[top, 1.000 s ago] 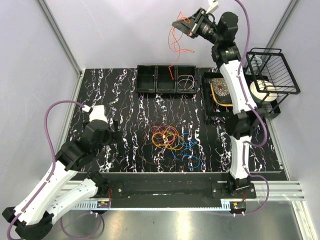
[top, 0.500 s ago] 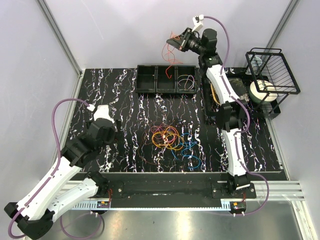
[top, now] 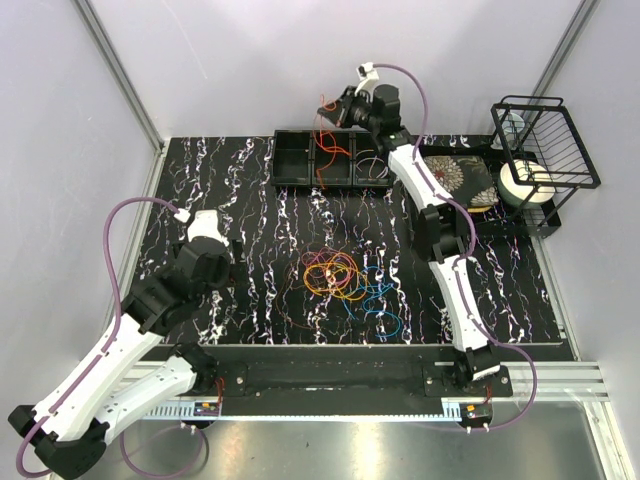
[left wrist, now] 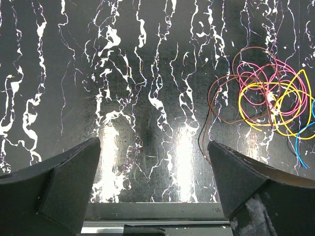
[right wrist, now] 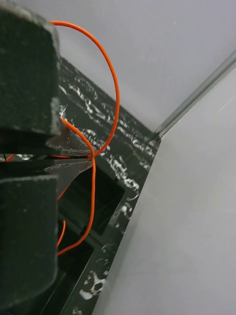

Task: Untangle the cables

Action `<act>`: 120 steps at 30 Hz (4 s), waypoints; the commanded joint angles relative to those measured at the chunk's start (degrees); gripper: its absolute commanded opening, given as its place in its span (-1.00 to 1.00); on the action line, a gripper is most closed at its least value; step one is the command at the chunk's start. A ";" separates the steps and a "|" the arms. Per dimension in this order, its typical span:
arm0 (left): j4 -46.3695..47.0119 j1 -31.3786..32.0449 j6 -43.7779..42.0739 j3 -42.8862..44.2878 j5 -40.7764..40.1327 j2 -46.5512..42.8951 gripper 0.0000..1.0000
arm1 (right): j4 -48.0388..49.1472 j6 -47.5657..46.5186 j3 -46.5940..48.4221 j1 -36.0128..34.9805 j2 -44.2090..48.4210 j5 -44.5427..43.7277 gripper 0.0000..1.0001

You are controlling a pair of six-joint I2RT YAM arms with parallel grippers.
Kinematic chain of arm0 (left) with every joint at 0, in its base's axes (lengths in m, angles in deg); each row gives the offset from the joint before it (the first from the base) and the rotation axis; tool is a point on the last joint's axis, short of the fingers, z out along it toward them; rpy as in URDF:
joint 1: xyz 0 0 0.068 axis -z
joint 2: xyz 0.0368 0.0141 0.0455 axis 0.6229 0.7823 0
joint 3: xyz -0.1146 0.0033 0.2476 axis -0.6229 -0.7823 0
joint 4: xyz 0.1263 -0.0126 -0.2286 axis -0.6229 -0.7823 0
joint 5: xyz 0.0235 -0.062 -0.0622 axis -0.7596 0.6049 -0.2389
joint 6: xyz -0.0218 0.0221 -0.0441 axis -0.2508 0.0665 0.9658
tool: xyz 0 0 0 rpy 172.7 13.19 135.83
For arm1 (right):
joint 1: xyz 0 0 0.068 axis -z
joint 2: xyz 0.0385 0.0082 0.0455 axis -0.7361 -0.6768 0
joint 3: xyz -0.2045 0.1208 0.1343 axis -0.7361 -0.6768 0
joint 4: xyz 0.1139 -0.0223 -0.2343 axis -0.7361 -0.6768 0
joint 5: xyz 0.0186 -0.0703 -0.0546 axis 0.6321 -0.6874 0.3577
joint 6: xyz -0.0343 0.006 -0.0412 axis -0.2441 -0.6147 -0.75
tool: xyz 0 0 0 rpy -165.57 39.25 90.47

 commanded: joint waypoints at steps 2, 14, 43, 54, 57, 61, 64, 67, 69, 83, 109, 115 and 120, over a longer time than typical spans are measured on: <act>3.05 -0.21 -1.18 0.00 0.62 -0.19 0.88 | -3.37 -8.38 3.60 -1.49 -2.53 -6.47 -1.00; 2.96 -0.48 -1.18 0.08 0.62 -0.19 0.88 | -5.75 -8.65 5.44 -1.85 0.19 -9.56 -1.00; 3.14 -0.56 -1.27 -0.09 0.97 -0.36 0.84 | 8.92 -6.54 6.05 -1.94 1.78 -8.06 -1.00; 3.14 -0.48 -1.27 -0.01 1.14 0.43 0.84 | 10.43 -13.04 0.79 -2.20 -1.92 -15.53 -1.00; 3.23 -0.48 -1.36 0.00 1.14 0.60 0.84 | 8.41 -13.66 -2.81 -2.90 -0.86 -14.22 -1.00; 3.14 -0.48 -1.36 -0.09 1.32 0.60 0.83 | 9.11 -15.85 -12.63 -4.13 3.87 -15.88 -1.00; 3.14 -0.56 -1.27 0.00 1.32 0.43 0.83 | 7.97 -15.86 -17.21 -4.40 6.34 -17.90 -1.00; 3.14 -0.48 -1.36 0.00 1.41 0.34 0.83 | 7.17 -15.77 -21.43 -4.66 8.97 -18.43 -1.00; 3.14 -0.48 -1.36 0.00 1.41 0.16 0.82 | 6.56 -16.38 -23.03 -4.92 10.12 -19.48 -1.00; 3.05 -0.56 -1.36 0.00 1.23 -0.36 0.82 | -6.51 -21.13 -9.00 -5.36 8.64 -30.80 0.07; 3.14 -0.48 -1.09 -0.09 0.79 0.25 0.80 | -17.70 -8.57 -30.96 -5.98 21.47 -21.43 0.14; 3.14 -0.48 -1.18 0.00 0.88 0.69 0.80 | -18.93 -7.42 -19.80 -6.07 12.69 -18.88 -0.02; 3.05 -0.56 -1.18 0.08 0.88 1.30 0.80 | -23.50 -7.16 -5.76 -6.07 3.29 -18.26 -0.12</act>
